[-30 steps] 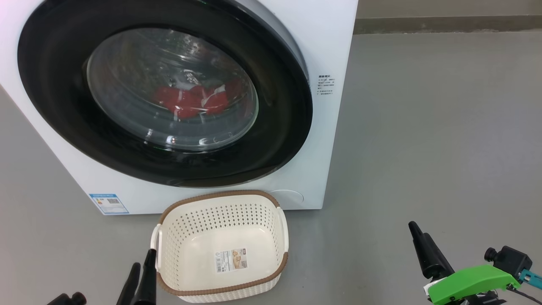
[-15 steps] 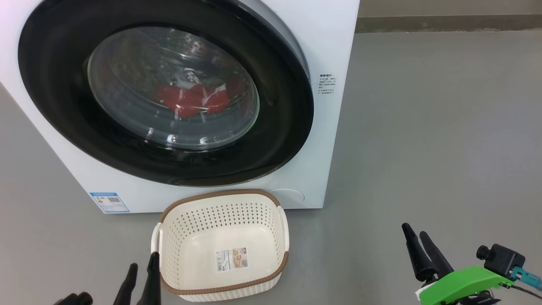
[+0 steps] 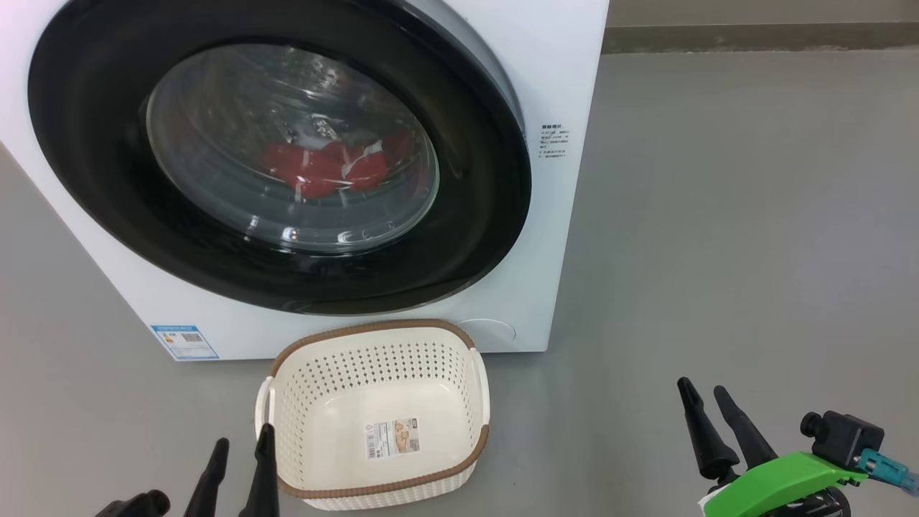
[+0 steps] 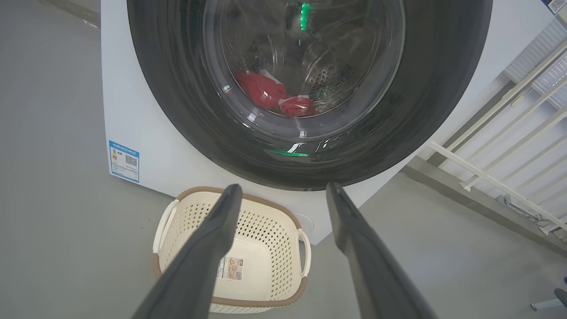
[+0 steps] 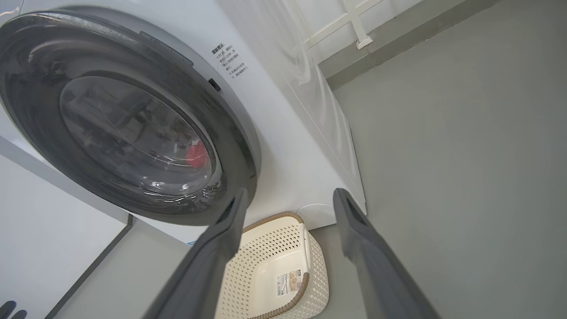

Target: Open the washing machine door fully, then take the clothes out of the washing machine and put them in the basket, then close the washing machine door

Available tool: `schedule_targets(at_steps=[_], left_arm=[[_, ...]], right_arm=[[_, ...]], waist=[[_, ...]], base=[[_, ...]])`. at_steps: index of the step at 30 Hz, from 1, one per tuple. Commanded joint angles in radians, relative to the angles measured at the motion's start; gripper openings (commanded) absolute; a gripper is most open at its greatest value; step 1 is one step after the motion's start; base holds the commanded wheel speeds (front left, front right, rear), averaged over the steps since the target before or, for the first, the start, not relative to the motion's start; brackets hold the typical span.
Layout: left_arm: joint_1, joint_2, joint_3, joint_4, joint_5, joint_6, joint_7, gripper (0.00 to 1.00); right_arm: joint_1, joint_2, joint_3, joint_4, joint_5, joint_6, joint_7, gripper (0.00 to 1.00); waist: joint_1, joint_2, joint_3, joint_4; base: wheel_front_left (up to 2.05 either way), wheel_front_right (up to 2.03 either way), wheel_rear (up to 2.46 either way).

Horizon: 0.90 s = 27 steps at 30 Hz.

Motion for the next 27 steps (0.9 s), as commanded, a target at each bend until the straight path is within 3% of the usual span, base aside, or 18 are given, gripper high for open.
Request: schedule_targets(at_steps=[1,27], left_arm=[[-0.001,0.012,0.017,-0.032,0.037,0.005,-0.015,1.00],[0.030,0.011,0.005,-0.053,0.336,0.007,-0.089,1.00]], right_arm=[[-0.030,-0.014,0.024,-0.029,-0.035,0.000,-0.016,1.00],[-0.005,-0.024,0.043,-0.032,-0.273,-0.001,-0.089,1.00]], waist=[[0.0000,0.0000,0.001,0.000],[0.0000,0.0000,0.002,0.003]], base=[[0.00,0.00,0.00],[0.00,0.00,0.00]])
